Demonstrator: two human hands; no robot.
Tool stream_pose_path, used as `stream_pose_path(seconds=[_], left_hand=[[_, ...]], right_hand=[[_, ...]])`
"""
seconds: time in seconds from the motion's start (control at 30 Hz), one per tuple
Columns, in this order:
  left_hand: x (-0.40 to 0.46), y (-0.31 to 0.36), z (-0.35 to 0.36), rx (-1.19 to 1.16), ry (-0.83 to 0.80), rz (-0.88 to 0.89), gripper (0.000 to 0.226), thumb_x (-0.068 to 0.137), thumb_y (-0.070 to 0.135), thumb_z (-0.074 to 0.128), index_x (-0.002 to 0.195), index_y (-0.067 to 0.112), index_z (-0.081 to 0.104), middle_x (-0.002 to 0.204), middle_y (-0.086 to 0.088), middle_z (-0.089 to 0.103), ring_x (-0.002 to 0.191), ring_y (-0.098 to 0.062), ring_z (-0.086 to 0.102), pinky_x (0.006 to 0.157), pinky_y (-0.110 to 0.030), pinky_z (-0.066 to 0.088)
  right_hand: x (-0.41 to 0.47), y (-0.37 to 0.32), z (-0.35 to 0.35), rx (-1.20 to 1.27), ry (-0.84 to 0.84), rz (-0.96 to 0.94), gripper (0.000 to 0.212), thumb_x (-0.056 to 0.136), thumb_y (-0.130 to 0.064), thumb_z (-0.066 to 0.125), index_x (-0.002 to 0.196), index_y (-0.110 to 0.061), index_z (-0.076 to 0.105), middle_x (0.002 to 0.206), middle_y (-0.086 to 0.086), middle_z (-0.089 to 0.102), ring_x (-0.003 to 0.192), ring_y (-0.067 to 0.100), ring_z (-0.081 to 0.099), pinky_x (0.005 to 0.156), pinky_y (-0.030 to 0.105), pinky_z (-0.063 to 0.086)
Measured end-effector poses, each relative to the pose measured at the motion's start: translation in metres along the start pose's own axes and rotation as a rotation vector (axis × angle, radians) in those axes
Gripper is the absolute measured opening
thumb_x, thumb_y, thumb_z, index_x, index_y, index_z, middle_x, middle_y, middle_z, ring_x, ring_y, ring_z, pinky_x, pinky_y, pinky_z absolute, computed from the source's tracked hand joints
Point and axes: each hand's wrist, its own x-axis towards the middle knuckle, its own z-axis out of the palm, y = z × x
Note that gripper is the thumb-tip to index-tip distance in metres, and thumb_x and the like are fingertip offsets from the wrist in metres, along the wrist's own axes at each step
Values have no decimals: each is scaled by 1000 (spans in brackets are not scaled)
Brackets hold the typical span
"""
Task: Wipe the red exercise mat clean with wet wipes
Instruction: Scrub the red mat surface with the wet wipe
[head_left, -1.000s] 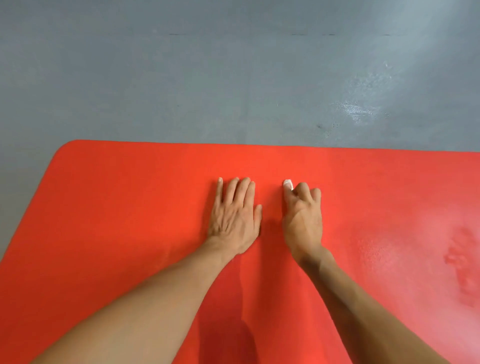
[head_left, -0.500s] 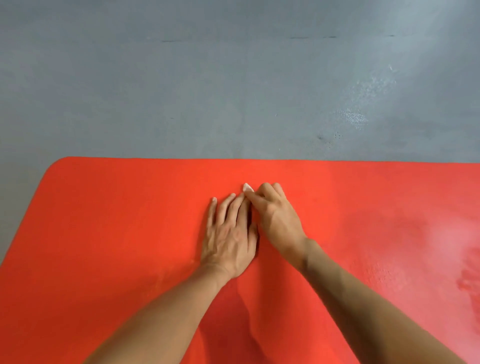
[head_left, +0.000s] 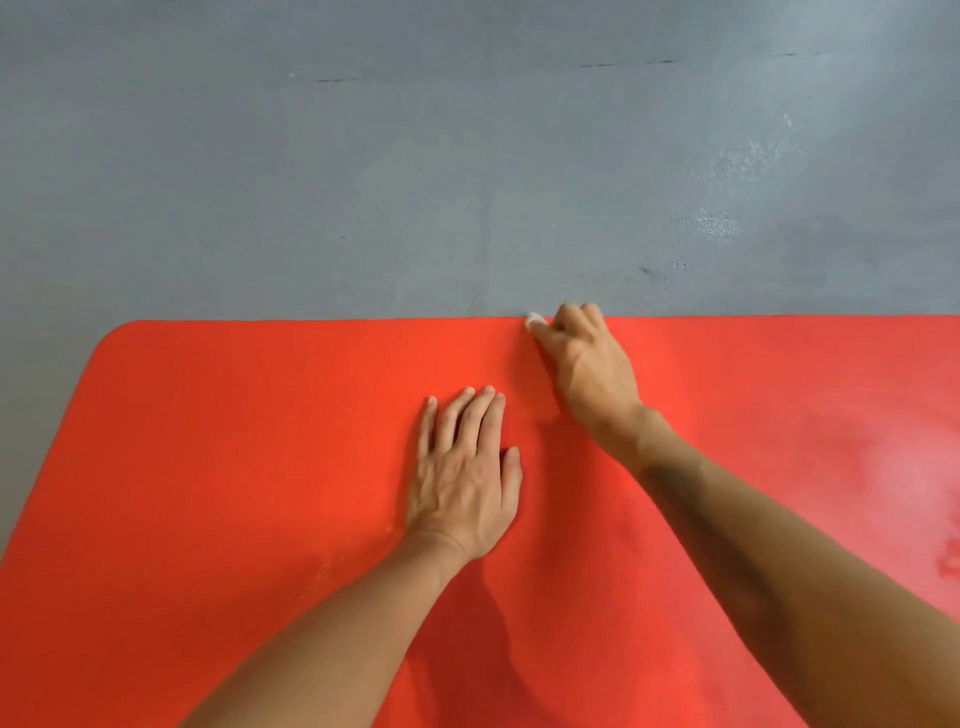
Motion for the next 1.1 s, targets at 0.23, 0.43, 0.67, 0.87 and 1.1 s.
stream_pose_path(seconds=[0.23, 0.43, 0.67, 0.87, 1.1], left_hand=[[0, -2, 0, 17, -5, 6, 60, 97, 42, 41, 146, 11, 55, 150, -5, 54, 148, -25, 40, 124, -57, 26], [0, -2, 1, 7, -3, 0, 62, 99, 43, 40, 154, 15, 49, 159, 2, 47, 151, -21, 35, 125, -55, 23], [0, -2, 1, 10, 12, 2, 61, 98, 43, 43, 152, 15, 51, 157, 1, 49, 150, -22, 37, 125, -54, 23], [-1, -2, 1, 14, 7, 9, 62, 99, 44, 38, 153, 15, 49, 158, 0, 48, 150, -22, 36, 126, -54, 22], [-1, -1, 1, 6, 41, 11, 62, 97, 43, 39, 150, 15, 52, 155, 0, 51, 148, -23, 40, 125, -55, 25]], right_hand=[[-13, -57, 20, 138, -46, -35, 39, 101, -22, 41, 129, -11, 66, 95, 4, 54, 90, 27, 48, 67, 37, 48], [-20, 45, -17, -34, 146, 323, 23, 105, -30, 51, 106, -13, 66, 100, 7, 53, 94, 24, 46, 86, 45, 43], [-62, -1, -8, -29, 51, 51, 41, 99, -5, 59, 141, -3, 56, 98, 9, 51, 90, 29, 44, 78, 39, 44], [-55, 80, -34, -111, 102, 286, 38, 100, -11, 51, 136, -8, 61, 102, 14, 52, 100, 35, 46, 77, 48, 51], [-93, 1, -13, -101, 29, 106, 46, 96, -6, 48, 142, 2, 53, 101, 10, 53, 90, 30, 41, 78, 38, 42]])
